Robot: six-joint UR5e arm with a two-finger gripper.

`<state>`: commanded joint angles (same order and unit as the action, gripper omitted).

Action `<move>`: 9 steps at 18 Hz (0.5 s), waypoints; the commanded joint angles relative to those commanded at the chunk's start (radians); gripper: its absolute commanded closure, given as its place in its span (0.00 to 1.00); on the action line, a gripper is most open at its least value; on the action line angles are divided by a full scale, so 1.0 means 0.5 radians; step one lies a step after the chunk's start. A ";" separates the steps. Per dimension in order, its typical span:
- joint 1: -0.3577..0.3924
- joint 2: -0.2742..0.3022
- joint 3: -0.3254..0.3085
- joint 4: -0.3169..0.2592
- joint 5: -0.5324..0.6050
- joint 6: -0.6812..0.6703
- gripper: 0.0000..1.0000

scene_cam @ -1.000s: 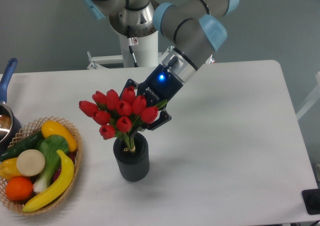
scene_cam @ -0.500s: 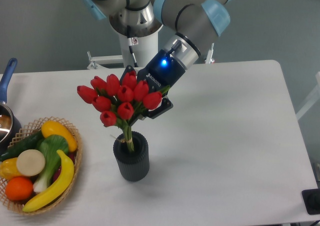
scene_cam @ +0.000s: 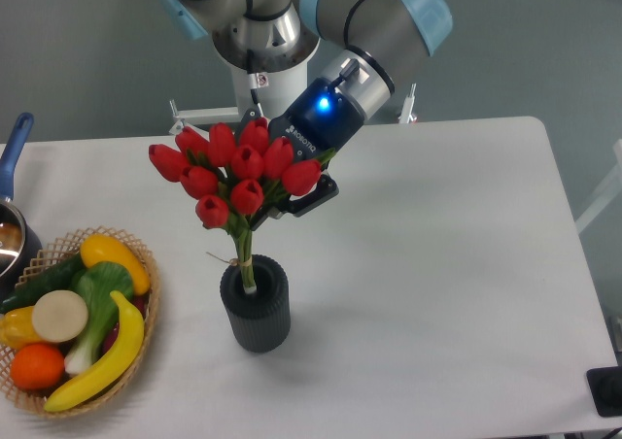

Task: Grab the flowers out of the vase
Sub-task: 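Lift the gripped tulips upward, pulling the stems out of the vase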

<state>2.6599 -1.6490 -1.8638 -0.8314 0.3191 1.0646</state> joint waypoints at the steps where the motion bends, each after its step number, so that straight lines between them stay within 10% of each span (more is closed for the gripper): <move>1: 0.000 0.000 0.006 0.000 -0.024 0.000 0.45; 9: 0.077 0.009 0.058 -0.003 -0.175 -0.141 0.45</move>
<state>2.6983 -1.6444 -1.8347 -0.8330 0.2317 0.9941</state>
